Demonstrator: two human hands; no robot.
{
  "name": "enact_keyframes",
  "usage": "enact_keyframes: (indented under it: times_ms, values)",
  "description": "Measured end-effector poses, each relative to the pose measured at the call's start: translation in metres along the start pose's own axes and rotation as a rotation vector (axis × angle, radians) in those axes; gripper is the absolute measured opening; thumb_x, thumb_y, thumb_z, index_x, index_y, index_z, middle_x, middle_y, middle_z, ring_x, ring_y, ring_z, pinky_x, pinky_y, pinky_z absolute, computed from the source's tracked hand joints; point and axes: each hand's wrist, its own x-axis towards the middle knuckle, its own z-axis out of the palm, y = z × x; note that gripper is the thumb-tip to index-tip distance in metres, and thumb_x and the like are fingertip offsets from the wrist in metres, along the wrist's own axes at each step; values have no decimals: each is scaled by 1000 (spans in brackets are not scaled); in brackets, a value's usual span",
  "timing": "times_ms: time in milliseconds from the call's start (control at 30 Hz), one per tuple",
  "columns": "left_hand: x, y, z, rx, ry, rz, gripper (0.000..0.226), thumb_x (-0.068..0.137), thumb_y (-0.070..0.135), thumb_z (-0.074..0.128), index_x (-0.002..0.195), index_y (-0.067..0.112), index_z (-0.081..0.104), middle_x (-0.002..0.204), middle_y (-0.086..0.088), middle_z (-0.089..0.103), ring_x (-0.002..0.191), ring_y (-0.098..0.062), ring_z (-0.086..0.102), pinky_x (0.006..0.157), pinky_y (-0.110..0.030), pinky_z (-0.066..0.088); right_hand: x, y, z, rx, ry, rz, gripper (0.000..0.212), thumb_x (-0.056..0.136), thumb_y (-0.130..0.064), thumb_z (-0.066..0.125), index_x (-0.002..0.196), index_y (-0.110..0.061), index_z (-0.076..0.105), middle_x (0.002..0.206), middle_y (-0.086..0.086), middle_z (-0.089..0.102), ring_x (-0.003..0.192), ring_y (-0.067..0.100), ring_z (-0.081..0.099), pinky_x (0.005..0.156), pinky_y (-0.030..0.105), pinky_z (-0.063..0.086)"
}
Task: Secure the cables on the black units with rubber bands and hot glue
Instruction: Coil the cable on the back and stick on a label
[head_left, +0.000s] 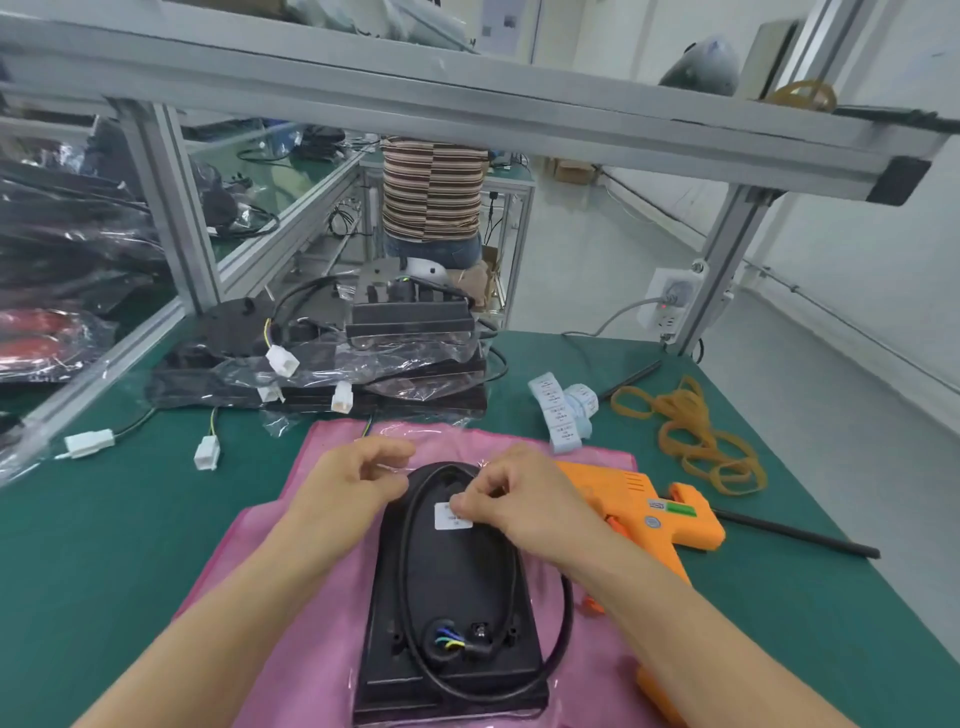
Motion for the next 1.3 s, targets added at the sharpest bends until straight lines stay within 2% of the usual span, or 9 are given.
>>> enact_keyframes:
  times_ms: [200, 333, 567, 700, 767, 900, 1033, 1167, 1300]
  values:
    - [-6, -1, 10, -26, -20, 2, 30, 80, 1, 72, 90, 29, 64, 93, 7, 69, 85, -4, 63, 72, -11, 45, -3, 0, 5, -90, 57, 6, 31, 83, -30, 72, 55, -27, 59, 58, -13, 51, 75, 11, 54, 78, 33, 43]
    - [-7, -4, 17, 32, -24, -17, 49, 57, 23, 89, 100, 24, 65, 95, 5, 70, 92, -10, 65, 85, -29, 50, -7, -6, 7, -223, 105, -14, 16, 80, -36, 72, 75, -22, 74, 69, -11, 52, 94, 18, 56, 87, 39, 41]
    - [-8, -11, 20, -4, -5, -31, 52, 66, 4, 81, 109, 26, 62, 107, 1, 67, 102, -15, 63, 93, -39, 50, -12, 5, 12, -128, 261, 14, 38, 76, -38, 76, 85, -24, 42, 86, -10, 51, 84, 16, 49, 81, 37, 41]
    - [-7, -15, 24, -32, 8, -36, 49, 72, -7, 75, 109, 23, 62, 107, -1, 67, 101, -18, 64, 89, -37, 51, -8, 13, 12, -42, 211, -38, 26, 83, -25, 69, 74, -29, 45, 71, -13, 46, 66, 3, 42, 70, 27, 37]
    - [-7, -15, 24, -65, 7, -25, 48, 72, -11, 73, 102, 26, 64, 97, 3, 70, 94, -13, 66, 78, -27, 49, 2, 27, -8, 7, 327, -39, 20, 86, -21, 66, 72, -26, 52, 71, -12, 51, 65, 1, 46, 64, 23, 35]
    - [-5, -13, 27, -126, -20, -40, 45, 74, -13, 70, 98, 25, 65, 90, 6, 72, 86, -7, 67, 70, -22, 47, 38, 76, -71, -410, 567, 106, 19, 95, -16, 49, 98, -11, 67, 100, 8, 59, 94, 25, 55, 77, 35, 40]
    - [-9, -15, 32, -177, 14, -33, 45, 76, -10, 69, 104, 25, 66, 101, 1, 71, 96, -13, 66, 78, -28, 49, 82, 121, -102, -908, 404, 304, 31, 96, -16, 47, 125, -12, 55, 128, 12, 49, 118, 28, 46, 93, 36, 40]
    - [-12, -18, 34, -222, 12, -19, 44, 77, -7, 70, 106, 26, 66, 100, 2, 72, 91, -7, 67, 77, -24, 49, 110, 148, -106, -977, 360, 394, 36, 96, -17, 47, 131, -16, 53, 133, 10, 47, 126, 27, 42, 103, 37, 35]
    - [-8, -14, 27, -199, 40, 11, 36, 82, 0, 70, 106, 25, 65, 102, 6, 68, 100, -11, 64, 79, -17, 46, 111, 138, -105, -993, 474, 332, 27, 97, -19, 45, 117, -13, 63, 121, 9, 56, 115, 27, 51, 96, 37, 38]
